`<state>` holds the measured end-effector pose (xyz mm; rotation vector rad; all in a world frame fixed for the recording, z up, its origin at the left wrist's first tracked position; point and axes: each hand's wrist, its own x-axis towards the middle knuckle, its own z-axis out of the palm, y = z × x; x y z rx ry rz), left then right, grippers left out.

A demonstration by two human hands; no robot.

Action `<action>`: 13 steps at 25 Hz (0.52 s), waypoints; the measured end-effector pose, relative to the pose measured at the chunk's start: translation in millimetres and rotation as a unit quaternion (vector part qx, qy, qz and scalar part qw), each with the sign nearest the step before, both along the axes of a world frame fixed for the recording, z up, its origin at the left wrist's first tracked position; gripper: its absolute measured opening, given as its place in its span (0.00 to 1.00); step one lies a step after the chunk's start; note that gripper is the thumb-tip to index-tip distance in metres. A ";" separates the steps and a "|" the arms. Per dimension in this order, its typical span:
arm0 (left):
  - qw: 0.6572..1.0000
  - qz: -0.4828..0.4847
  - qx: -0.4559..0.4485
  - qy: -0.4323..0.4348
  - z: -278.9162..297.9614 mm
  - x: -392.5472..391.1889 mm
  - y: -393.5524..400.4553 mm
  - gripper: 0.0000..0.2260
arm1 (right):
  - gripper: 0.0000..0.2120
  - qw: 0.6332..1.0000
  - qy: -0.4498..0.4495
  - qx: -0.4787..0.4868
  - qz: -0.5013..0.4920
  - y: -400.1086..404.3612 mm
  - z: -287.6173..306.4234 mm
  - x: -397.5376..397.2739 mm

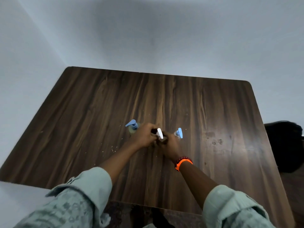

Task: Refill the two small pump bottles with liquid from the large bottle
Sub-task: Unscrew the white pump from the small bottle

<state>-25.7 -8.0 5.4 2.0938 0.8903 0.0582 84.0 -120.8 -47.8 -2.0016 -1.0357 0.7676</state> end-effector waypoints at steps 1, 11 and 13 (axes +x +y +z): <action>0.999 0.024 -0.030 -0.023 4.4 -6.2 -9.3 0.07 | 0.15 1.000 0.003 0.011 0.012 -8.6 2.4 -2.5; 0.951 0.188 -0.157 -0.190 -0.6 -53.3 -92.1 0.08 | 0.14 0.996 -0.027 0.062 0.052 -77.8 15.9 -41.7; 0.943 0.237 -0.131 -0.191 -1.1 -55.1 -98.0 0.11 | 0.13 0.997 -0.027 0.064 0.039 -76.9 16.9 -51.1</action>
